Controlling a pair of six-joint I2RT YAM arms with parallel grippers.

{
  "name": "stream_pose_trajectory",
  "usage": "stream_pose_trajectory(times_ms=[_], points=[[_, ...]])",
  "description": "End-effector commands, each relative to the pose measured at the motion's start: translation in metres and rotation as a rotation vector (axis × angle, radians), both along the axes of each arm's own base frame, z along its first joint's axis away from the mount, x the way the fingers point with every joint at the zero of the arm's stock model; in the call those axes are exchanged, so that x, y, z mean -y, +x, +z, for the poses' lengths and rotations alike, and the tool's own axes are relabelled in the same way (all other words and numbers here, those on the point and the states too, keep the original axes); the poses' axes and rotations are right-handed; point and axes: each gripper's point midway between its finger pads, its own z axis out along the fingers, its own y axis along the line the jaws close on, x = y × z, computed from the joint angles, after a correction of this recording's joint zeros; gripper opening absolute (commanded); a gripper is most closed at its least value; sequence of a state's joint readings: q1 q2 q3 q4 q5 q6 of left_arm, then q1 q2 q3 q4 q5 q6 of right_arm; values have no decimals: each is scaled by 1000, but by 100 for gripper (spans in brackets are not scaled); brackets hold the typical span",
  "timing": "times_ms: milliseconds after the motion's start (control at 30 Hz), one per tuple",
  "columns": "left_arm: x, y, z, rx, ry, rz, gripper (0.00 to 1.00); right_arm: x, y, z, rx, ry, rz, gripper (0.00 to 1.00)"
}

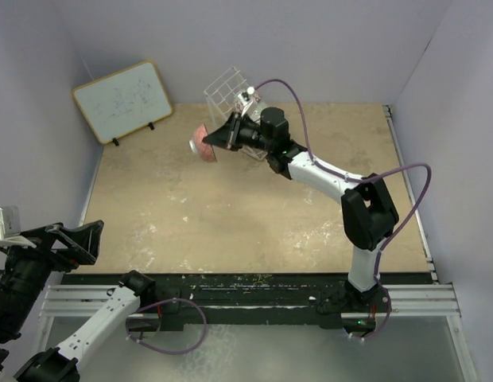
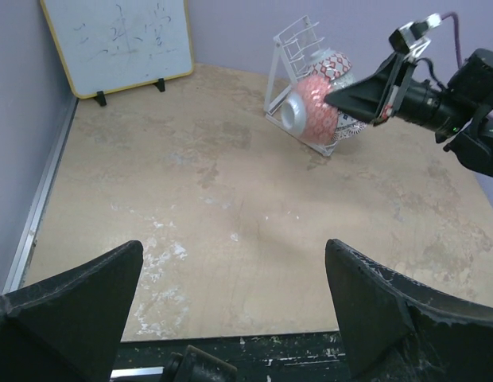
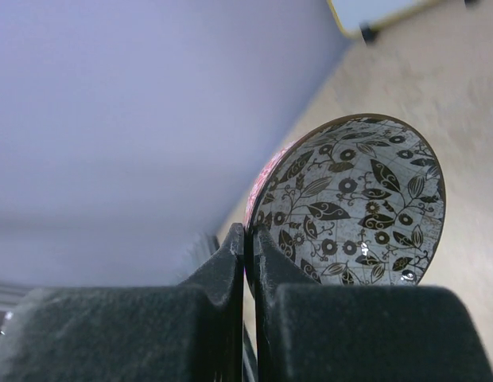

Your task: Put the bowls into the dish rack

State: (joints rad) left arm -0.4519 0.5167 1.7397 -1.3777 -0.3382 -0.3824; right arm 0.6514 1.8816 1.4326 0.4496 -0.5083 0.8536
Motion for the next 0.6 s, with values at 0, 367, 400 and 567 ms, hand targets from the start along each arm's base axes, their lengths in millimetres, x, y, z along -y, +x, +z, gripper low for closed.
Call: stream_pose_trajectory(times_ms=[0,367,400,567], points=[[-1,4,10,24,1,12,99,30,13,156,204,400,2,0],[-8,-3,17,44,11,24,99,85,108,201,230,662,-220,0],[-9,-3,16,44,10,25,99,91,115,201,217,695,-238,0],[-9,-3,14,43,-3,18,99,118,145,186,103,937,-313,0]])
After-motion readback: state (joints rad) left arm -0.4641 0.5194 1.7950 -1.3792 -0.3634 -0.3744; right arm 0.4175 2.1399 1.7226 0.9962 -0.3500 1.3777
